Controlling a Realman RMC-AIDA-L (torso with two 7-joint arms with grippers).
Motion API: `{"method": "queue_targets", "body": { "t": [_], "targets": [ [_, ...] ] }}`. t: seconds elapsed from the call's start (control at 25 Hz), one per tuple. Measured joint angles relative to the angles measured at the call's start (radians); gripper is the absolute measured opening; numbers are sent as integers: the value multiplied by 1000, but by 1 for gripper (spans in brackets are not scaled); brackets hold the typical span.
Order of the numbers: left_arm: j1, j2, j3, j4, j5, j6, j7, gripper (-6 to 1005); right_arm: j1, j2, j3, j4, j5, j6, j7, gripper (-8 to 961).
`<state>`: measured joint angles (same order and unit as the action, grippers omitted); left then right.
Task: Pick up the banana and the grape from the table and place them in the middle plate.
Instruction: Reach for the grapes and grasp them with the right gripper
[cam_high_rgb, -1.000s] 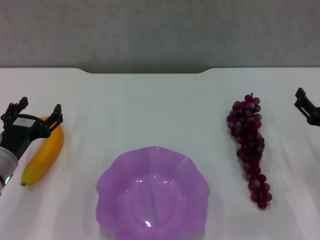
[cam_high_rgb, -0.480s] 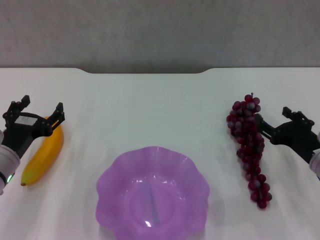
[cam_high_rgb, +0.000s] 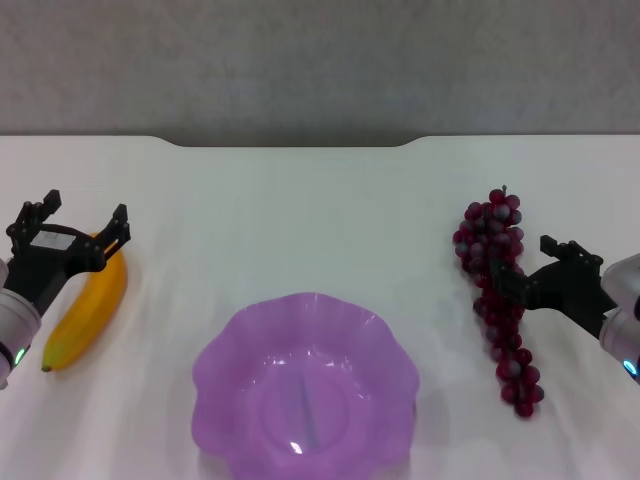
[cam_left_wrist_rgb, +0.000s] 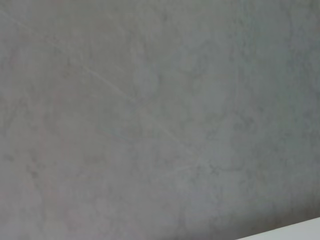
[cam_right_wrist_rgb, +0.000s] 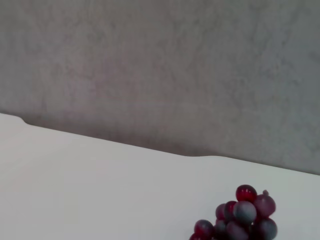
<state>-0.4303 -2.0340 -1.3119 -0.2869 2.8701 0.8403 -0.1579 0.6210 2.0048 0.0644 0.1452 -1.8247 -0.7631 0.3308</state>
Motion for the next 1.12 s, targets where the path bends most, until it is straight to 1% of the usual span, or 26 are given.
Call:
{"method": "queue_targets", "body": {
  "t": [0.2,0.4,0.84,1.12],
  "targets": [
    [-3,0,2,0,0,-1,-2,903,11,1,-3,0,-45,9,0,814],
    [-13,0,25,0,0,-1,-3,903,21,2,-7,4,-118,61,37,814],
    [-14,0,28,0,0,-1,-4,903,-18,4,-1,-3,-124,66,68,815],
    [-15,0,28,0,0,-1,-5,904,-20,3,-4,-6,-127,82,73,815]
  ]
}}
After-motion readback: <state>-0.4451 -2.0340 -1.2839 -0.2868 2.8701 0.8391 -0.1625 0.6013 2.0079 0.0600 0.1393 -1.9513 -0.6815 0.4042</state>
